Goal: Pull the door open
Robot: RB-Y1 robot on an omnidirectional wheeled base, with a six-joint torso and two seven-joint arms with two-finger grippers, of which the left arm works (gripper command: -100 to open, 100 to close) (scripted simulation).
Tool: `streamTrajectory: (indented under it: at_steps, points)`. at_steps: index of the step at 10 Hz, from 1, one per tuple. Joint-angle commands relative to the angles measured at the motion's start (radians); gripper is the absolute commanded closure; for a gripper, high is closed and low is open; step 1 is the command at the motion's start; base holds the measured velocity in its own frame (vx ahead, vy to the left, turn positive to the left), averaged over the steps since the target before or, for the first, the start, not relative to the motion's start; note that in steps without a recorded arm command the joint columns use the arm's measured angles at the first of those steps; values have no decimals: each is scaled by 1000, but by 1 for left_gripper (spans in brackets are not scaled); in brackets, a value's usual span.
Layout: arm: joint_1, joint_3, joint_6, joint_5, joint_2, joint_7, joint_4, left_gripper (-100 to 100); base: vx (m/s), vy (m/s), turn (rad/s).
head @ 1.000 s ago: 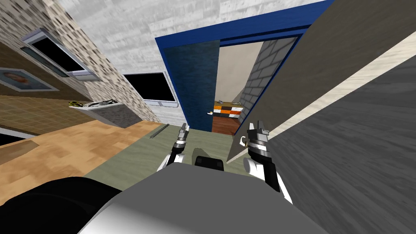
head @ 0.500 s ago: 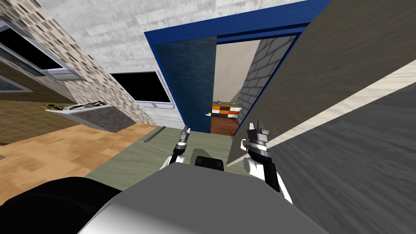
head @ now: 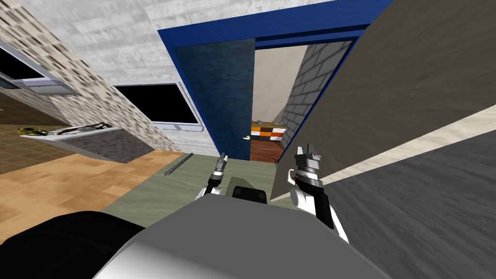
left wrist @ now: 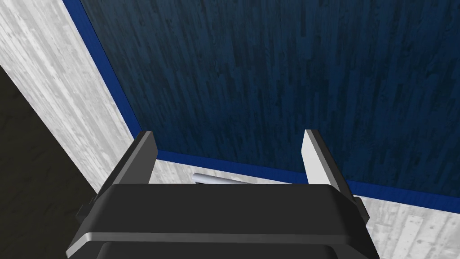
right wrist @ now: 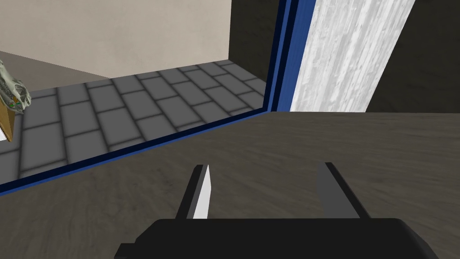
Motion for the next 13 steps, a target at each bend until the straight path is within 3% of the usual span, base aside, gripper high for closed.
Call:
streamTrajectory:
  at_steps: [1, 7, 13]
  points:
    - [3, -5, -8, -1, -4, -4, 28, -100, 138, 18, -77]
    - [-3, -19, -50, -1, -18, -15, 183, -100, 161, 18, -85]
    - [-7, -30, -77, -1, -40, -23, 286, -100, 119, 7, -50]
